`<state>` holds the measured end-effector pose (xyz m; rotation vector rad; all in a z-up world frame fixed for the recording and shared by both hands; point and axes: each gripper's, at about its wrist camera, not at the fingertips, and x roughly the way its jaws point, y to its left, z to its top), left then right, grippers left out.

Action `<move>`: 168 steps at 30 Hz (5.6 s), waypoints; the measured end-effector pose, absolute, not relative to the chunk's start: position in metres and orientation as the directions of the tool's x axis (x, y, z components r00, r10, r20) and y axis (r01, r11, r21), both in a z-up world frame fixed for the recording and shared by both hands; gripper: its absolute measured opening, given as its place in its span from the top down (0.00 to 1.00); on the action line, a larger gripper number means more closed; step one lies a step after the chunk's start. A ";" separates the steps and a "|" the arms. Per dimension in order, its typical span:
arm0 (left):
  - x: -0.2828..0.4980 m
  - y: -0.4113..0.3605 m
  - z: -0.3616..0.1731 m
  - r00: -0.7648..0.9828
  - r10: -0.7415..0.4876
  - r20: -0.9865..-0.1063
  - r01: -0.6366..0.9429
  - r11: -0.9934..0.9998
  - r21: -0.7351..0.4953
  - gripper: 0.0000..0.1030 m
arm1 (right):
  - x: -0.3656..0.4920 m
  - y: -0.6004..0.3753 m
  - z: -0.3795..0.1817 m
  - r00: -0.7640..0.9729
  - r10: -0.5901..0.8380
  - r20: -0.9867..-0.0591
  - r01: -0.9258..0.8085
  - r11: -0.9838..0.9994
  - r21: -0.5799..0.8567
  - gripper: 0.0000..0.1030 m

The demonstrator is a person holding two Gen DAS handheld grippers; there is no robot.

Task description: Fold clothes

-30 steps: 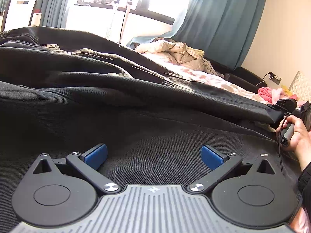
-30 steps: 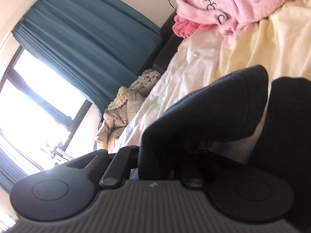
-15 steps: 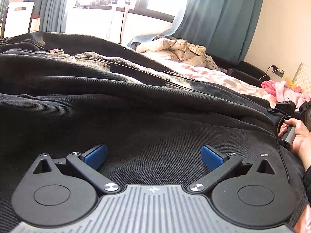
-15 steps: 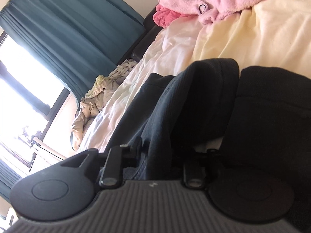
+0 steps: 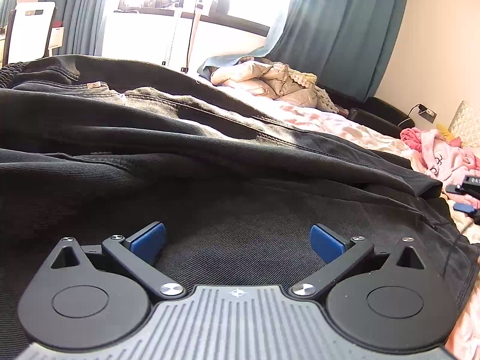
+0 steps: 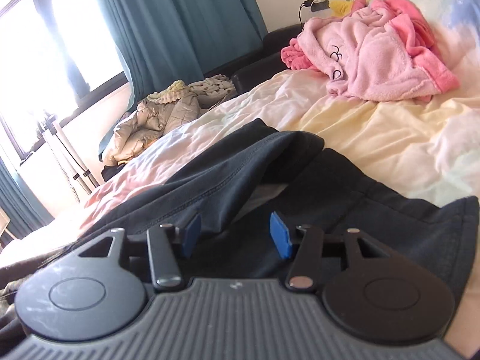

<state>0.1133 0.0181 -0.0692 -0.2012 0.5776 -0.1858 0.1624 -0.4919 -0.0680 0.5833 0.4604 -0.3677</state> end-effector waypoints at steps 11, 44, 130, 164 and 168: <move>0.062 0.057 -0.009 0.877 -0.200 -0.437 0.079 0.957 -0.278 0.00 | 0.056 -0.462 -0.038 0.795 -0.317 -0.518 0.521 0.794 0.314 0.35; 0.019 0.255 0.029 0.891 0.069 -0.449 -0.355 0.723 -0.593 0.00 | 0.069 -0.538 -0.109 0.771 -0.294 -0.564 0.635 0.421 0.648 0.92; 0.040 0.270 0.020 0.948 -0.150 -0.282 -0.197 0.422 -0.885 0.90 | 0.073 -0.553 -0.070 0.731 -0.528 -0.431 0.667 0.420 0.616 0.95; 0.308 0.229 0.011 0.892 -0.287 -0.350 -0.136 0.566 -0.813 0.09 | 0.259 -0.551 -0.072 0.894 -0.357 -0.270 0.445 0.771 0.456 0.27; 0.232 0.230 -0.008 0.900 -0.270 -0.341 -0.181 0.481 -0.858 0.09 | 0.207 -0.549 -0.105 0.883 -0.306 -0.357 0.470 0.564 0.679 0.27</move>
